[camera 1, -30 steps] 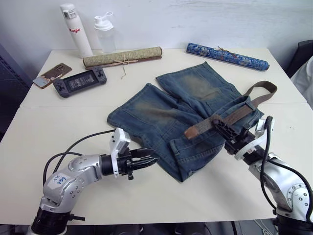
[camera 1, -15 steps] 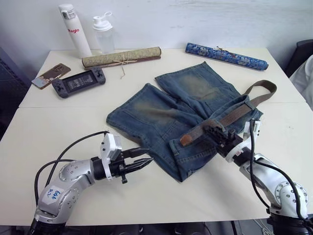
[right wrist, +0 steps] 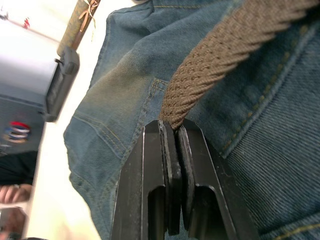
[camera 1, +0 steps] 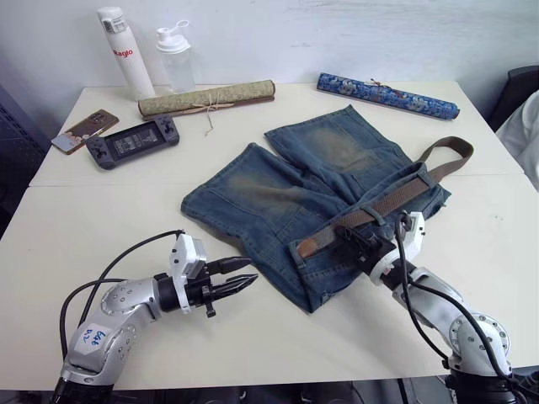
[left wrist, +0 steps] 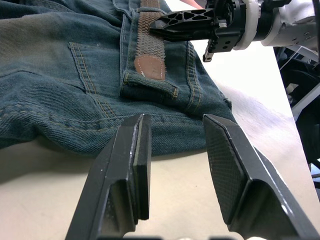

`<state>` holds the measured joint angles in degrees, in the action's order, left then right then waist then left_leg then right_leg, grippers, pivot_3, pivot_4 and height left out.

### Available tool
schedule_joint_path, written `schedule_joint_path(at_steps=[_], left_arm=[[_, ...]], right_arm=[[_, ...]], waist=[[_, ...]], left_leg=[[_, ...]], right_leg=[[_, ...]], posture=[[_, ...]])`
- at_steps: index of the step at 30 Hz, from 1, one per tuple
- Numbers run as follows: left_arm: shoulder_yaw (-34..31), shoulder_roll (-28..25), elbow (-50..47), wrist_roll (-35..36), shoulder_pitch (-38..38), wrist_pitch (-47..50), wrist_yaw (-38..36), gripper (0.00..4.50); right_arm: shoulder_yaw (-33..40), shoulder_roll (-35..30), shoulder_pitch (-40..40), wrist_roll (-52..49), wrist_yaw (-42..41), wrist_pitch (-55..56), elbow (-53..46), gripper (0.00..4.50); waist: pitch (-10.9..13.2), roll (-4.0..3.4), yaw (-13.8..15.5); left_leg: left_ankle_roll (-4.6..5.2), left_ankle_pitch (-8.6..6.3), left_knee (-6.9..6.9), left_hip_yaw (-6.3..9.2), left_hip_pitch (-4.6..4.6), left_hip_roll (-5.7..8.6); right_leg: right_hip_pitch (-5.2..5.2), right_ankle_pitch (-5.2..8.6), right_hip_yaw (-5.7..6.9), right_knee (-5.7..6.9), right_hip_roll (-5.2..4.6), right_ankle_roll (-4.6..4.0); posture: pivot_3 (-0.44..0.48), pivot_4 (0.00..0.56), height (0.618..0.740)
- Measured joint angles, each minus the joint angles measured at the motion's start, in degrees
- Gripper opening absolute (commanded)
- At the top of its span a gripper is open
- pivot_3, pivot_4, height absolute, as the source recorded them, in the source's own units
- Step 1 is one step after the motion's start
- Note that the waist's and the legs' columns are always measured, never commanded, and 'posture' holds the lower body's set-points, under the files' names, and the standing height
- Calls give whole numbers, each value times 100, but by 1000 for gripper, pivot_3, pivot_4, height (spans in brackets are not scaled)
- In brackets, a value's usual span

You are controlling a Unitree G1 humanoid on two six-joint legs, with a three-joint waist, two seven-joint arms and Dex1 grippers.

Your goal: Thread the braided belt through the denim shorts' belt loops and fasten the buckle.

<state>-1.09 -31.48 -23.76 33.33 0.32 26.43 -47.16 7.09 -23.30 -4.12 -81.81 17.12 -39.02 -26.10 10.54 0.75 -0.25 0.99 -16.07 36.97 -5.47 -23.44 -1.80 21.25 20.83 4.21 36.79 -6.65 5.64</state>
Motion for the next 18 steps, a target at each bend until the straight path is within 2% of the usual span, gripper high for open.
schedule_joint_path(at_steps=[12,18], left_arm=[[-1,11,14,-4,-12,5,31,1902],[1,22,14,-4,-114,38,83,1902]], right_arm=[[-394,-114,15,979,-138,-248,-715,0],[-455,159,59,906,-80,-388,-622,0]], waist=[[0,0,1],[0,0,-1]], left_leg=[[-6,3,1,0,0,0],[-6,3,0,0,0,0]], right_leg=[[0,0,0,1,0,0],[0,0,1,2,1,0]], posture=[[0,150,717],[0,150,717]])
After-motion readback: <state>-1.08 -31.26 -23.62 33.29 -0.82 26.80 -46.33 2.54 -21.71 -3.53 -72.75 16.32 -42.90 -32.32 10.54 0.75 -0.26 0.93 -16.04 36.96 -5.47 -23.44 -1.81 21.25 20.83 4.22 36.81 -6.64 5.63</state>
